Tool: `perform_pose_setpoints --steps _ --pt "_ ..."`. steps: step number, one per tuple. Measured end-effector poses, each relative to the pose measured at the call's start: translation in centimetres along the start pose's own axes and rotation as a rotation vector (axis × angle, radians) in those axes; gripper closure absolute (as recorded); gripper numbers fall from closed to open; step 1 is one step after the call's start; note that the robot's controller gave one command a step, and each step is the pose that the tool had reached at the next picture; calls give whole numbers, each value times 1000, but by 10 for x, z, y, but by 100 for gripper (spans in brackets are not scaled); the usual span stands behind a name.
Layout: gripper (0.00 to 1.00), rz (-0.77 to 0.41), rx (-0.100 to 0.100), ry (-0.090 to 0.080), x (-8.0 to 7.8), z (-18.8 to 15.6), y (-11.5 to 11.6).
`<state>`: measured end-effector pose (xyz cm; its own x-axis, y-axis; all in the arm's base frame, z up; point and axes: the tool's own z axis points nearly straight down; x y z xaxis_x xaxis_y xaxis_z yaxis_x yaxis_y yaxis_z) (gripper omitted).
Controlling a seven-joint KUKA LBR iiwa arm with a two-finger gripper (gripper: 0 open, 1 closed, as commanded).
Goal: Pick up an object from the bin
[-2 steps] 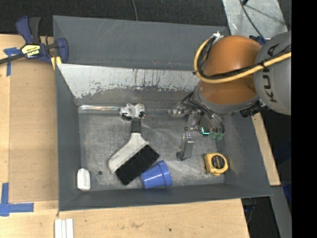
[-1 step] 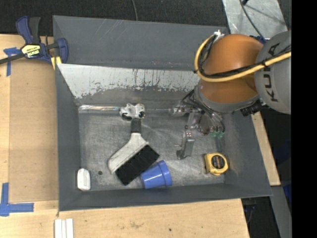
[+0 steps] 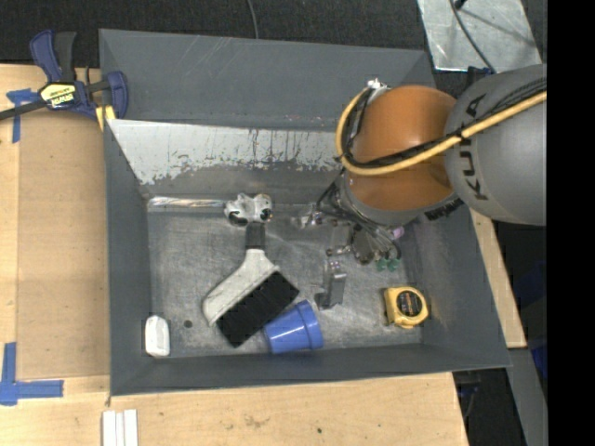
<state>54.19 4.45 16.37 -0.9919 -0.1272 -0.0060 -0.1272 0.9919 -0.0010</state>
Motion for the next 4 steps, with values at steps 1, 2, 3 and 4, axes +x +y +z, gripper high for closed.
perform_pose_setpoints --steps 1,2,3,4 --pt "0 -264 -2 5 6 19 43" --pt "0 -390 -2 1 -16 31 52" --pt "0 -495 -2 -3 -20 69 59" --pt "100 -782 -1 -8 -22 87 70"
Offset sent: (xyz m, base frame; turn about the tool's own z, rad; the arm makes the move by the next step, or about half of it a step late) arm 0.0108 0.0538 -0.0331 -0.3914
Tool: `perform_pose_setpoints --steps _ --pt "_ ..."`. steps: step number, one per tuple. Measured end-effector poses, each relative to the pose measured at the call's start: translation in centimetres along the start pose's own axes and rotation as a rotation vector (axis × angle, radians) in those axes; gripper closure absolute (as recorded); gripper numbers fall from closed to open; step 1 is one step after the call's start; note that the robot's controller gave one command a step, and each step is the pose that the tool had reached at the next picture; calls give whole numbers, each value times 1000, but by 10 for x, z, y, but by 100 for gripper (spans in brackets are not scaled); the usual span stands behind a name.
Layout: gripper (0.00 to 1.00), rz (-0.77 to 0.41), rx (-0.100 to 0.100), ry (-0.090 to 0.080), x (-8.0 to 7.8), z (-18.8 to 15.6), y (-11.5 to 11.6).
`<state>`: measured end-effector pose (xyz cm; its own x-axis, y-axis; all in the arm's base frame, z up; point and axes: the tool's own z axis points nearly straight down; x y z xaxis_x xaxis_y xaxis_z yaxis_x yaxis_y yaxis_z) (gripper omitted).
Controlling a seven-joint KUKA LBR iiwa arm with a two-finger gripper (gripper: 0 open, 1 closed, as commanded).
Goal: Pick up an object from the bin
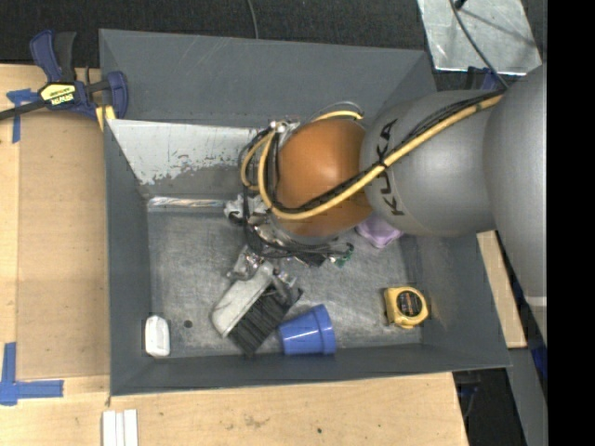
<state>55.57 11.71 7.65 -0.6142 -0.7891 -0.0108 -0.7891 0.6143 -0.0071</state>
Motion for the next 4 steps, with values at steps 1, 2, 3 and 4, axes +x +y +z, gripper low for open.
perform_pose_setpoints --steps 1,2,3,4 --pt "100 0 0 0 0 0 0" --pt "100 1 -1 0 0 -1 0" --pt "100 2 -5 4 1 -7 1" --pt "100 2 -9 11 2 -25 2"
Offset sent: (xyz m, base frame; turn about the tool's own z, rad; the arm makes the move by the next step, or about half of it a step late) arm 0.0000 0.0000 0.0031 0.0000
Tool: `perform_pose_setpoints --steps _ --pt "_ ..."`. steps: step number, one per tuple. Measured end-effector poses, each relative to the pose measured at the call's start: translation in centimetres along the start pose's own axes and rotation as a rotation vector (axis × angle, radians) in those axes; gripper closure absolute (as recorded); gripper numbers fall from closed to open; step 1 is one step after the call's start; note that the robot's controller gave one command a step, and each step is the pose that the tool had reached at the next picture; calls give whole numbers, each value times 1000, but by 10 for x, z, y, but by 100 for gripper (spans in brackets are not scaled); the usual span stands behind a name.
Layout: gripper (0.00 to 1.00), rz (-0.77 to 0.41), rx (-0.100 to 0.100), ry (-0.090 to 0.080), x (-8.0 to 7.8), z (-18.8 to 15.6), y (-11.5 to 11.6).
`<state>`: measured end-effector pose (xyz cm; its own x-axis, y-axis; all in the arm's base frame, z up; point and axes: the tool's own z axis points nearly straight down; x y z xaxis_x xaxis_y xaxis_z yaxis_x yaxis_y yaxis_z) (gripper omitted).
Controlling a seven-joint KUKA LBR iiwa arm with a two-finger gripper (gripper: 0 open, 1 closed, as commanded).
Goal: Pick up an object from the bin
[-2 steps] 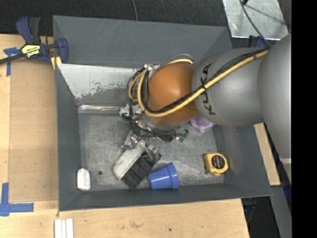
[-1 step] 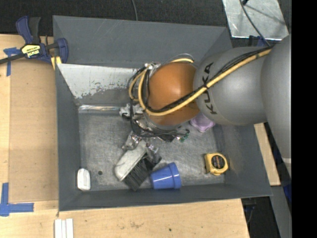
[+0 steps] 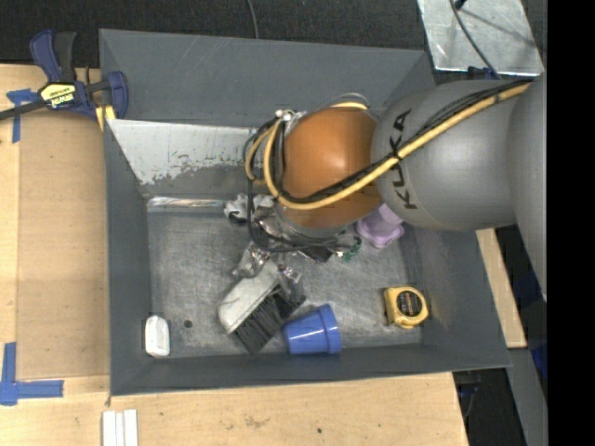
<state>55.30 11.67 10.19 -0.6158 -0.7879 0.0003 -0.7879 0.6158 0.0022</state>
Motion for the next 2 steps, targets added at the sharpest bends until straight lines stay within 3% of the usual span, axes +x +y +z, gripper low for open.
perform_pose_setpoints --steps 2 --pt "100 1 5 -4 -1 -20 -1"
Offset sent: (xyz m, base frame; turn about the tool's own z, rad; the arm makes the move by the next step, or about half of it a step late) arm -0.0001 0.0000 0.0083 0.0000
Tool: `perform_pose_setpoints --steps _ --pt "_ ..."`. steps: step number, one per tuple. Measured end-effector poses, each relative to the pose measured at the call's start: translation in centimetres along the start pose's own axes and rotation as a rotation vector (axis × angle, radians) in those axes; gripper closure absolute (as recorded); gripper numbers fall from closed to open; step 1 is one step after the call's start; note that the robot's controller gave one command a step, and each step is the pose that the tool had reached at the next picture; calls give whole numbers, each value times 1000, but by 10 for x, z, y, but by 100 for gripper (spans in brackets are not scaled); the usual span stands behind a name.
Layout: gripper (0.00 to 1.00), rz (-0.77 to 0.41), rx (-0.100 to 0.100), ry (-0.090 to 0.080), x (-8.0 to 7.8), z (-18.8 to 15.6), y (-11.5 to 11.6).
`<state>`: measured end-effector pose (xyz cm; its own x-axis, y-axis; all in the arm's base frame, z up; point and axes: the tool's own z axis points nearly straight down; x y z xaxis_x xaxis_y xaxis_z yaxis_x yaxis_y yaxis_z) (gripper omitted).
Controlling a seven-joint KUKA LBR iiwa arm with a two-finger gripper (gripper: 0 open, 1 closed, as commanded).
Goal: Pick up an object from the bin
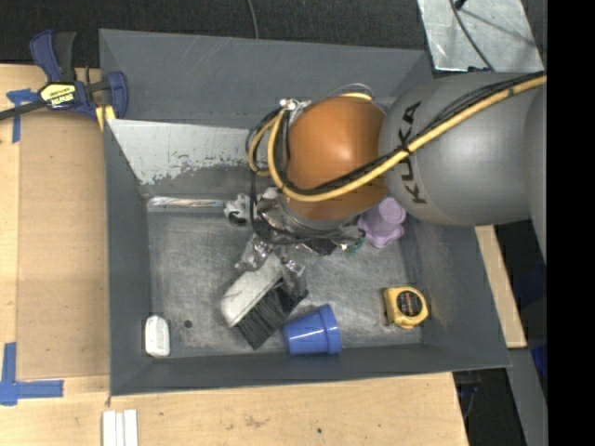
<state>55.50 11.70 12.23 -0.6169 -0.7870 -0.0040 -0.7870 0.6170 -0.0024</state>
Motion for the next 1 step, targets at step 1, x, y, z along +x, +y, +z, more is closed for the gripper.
perform_pose_setpoints --steps 1 --pt "100 1 -4 4 1 -10 1"
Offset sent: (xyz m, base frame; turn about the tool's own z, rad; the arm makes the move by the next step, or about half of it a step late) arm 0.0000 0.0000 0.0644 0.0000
